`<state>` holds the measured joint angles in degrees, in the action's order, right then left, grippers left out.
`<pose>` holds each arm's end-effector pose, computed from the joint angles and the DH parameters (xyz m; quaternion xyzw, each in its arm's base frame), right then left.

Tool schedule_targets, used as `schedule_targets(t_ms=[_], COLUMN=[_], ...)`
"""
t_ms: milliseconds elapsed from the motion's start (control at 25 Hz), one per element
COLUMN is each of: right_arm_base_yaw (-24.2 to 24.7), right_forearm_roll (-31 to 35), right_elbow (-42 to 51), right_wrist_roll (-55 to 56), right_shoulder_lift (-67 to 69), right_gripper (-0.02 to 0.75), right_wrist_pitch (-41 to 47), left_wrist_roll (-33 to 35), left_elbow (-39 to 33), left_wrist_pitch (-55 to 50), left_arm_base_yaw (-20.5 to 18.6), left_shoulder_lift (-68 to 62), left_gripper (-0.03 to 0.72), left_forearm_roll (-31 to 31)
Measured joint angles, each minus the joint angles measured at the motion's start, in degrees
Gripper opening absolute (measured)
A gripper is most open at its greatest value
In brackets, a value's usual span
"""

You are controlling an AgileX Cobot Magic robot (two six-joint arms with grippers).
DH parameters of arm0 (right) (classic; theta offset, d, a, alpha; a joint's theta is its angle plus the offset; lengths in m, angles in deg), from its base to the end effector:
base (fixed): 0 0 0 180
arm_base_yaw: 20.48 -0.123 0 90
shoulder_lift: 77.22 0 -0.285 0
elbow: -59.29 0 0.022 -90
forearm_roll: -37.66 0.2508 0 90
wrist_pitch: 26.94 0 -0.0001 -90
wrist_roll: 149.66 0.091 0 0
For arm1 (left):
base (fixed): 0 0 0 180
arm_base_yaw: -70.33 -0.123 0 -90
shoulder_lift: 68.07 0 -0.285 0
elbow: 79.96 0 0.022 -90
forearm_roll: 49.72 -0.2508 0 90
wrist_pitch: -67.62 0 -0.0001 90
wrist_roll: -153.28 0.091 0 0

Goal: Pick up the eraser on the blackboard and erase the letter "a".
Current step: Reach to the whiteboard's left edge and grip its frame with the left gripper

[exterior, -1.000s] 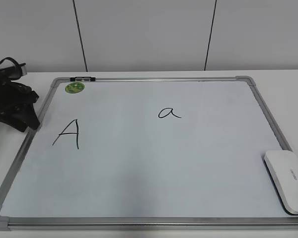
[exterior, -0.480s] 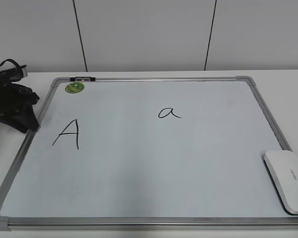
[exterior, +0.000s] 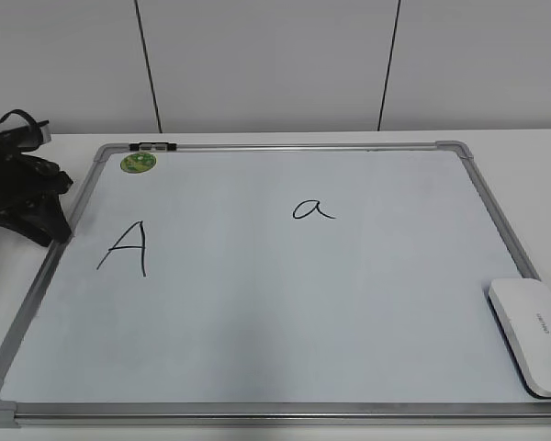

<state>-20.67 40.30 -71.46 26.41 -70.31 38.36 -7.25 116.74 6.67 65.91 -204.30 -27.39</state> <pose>-0.0094 0.0038 0.2677 -0.0332 0.8715 0.0070 0.4893 0.4380 0.0035 0.1299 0.0346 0.9850 -0.1661 0.0309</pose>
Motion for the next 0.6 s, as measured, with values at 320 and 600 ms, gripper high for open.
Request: schedule_targets(t_ms=[320,600], right_arm_base_yaw=[0.0,0.0], right_forearm_roll=[0.0,0.0], right_elbow=[0.0,0.0], right_wrist_roll=[0.0,0.0], right_shoulder_lift=[0.0,0.0], right_gripper=[0.587,0.587], right_wrist_pitch=[0.0,0.0], left_wrist_roll=[0.0,0.0], left_elbow=[0.2,0.4], left_wrist_pitch=[0.0,-0.1], left_arm_base_yaw=[-0.1,-0.1], left_shoulder_lift=[-1.0,-1.0], left_gripper=[0.209,0.062], left_forearm_roll=[0.0,0.3])
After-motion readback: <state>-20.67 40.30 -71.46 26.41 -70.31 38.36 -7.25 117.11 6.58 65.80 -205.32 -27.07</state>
